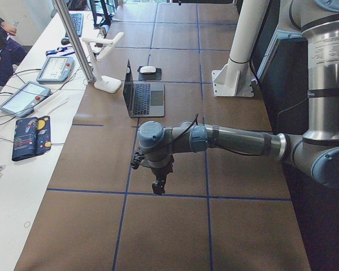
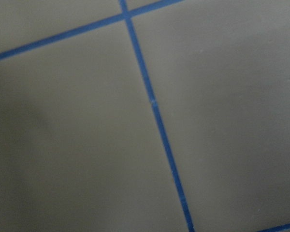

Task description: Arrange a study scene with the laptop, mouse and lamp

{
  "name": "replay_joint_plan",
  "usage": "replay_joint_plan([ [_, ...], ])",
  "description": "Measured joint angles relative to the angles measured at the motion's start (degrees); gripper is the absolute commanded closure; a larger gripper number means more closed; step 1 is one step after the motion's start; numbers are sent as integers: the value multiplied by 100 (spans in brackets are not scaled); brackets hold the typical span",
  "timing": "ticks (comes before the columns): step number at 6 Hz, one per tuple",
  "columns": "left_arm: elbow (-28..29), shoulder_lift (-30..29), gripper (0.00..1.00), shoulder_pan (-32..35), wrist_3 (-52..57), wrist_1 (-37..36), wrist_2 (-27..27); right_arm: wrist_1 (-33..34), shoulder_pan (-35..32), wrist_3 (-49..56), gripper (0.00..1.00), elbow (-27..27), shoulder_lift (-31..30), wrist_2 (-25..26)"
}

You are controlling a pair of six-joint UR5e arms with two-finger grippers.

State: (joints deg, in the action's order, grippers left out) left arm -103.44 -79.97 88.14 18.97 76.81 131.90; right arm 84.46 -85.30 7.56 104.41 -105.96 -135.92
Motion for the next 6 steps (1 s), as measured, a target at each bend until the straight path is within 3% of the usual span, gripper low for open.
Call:
replay_joint_plan([
  [6, -229, 185, 0, 51, -14, 178, -359, -20, 4, 3, 0, 12, -2, 2],
])
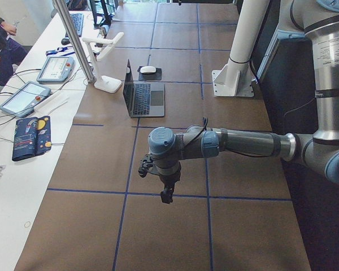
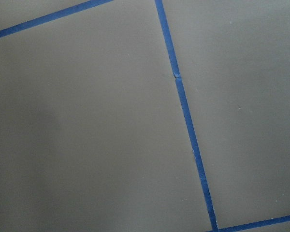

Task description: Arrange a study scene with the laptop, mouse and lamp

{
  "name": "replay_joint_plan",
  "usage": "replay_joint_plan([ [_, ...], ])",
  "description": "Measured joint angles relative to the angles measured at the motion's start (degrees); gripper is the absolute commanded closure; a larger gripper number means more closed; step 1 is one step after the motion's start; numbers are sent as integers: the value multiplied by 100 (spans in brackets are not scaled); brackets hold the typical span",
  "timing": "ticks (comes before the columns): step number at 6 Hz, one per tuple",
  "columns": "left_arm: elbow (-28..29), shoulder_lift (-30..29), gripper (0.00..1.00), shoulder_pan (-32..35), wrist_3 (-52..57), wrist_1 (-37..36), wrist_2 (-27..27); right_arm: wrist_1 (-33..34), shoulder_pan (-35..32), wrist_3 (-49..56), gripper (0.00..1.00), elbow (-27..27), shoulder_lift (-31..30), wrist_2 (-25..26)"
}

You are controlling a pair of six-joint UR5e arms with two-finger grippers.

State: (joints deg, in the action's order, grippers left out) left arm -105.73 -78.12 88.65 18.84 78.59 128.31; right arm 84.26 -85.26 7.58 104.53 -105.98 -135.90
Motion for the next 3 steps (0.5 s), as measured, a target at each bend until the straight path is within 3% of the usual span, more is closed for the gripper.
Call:
replay_joint_plan([
  [3, 8, 15, 0, 2, -2, -33, -16, -6, -1, 6, 0, 16, 7, -5],
])
